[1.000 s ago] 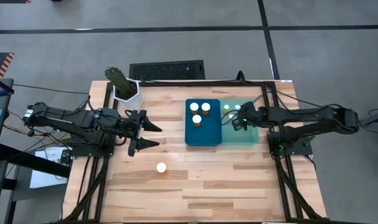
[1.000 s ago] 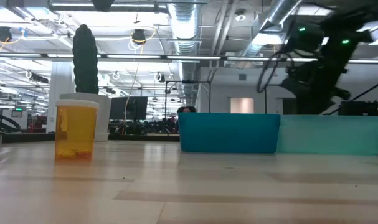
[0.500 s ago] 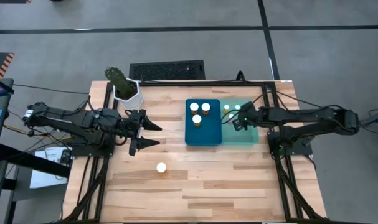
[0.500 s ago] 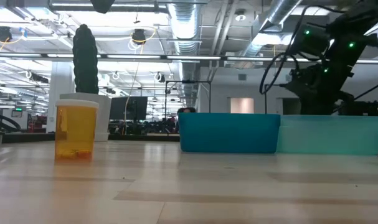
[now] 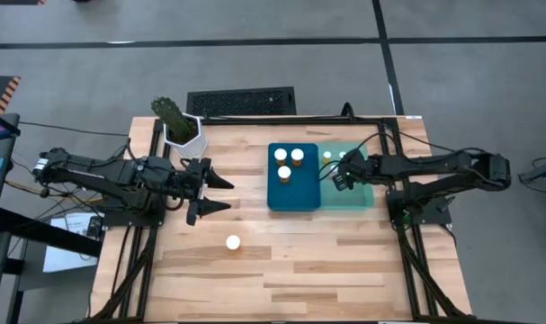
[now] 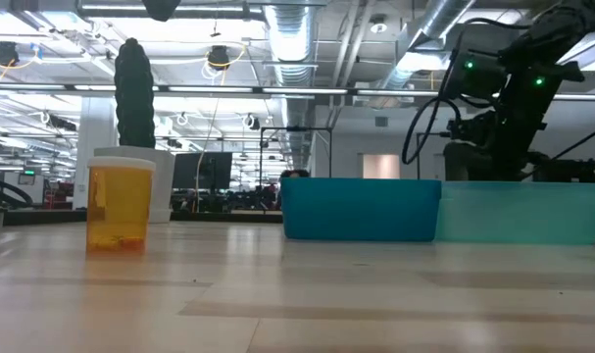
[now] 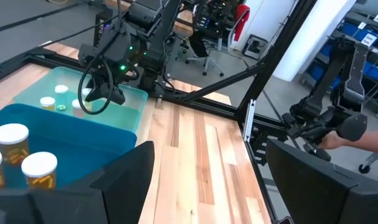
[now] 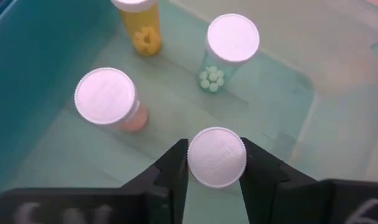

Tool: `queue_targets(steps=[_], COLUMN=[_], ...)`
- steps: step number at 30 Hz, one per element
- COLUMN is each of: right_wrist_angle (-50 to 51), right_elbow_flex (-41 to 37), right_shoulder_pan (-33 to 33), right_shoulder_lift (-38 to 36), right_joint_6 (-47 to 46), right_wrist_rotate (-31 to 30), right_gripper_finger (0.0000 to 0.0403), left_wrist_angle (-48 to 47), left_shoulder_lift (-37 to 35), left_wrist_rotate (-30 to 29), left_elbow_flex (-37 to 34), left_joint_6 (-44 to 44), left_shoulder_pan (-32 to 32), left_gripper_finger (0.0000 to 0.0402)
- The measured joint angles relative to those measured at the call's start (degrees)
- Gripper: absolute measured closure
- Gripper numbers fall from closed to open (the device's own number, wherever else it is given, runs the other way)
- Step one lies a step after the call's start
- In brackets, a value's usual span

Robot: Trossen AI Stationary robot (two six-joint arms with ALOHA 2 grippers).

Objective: Pick and place medicine bottles into bin by pill shape (circle, oval)
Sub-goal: Put the small yellow pill bottle into the green bin, then put the large orange pill bottle into the blue bin

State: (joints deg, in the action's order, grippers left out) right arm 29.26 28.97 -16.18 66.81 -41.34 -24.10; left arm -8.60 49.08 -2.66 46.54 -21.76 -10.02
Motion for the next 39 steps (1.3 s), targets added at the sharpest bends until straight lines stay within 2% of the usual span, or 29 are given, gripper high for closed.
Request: queue_targets(steps=[7, 18, 25, 39], right_wrist_angle=[0.5, 0.4, 1.0, 23.3], right_elbow_flex=[-0.1, 0.0, 3.2, 17.1], right_shoulder_pan=[0.0, 0.0, 0.0, 2.8], right_shoulder_lift=[-0.1, -0.1, -1.1, -9.6], right_joint_6=[0.0, -0.2, 1.4, 2.8], right_wrist_rotate=[0.1, 0.4, 0.7, -0.4], right_gripper_finger=[0.0248, 0.0176, 0.0168, 0.0168], left_wrist_angle=[-0.1, -0.1, -0.2, -4.7], left_shoulder_lift=[0.0, 0.0, 0.0, 0.0], left_wrist_rotate=[0.0, 0.0, 0.5, 4.0], left_elbow_flex=[0.0, 0.0, 0.0, 0.0], left_joint_6=[0.0, 0.0, 0.0, -1.5], left_shoulder_pan=[0.0, 0.0, 0.0, 0.0], left_gripper_finger=[0.0102, 0.0102, 0.0102, 0.0102])
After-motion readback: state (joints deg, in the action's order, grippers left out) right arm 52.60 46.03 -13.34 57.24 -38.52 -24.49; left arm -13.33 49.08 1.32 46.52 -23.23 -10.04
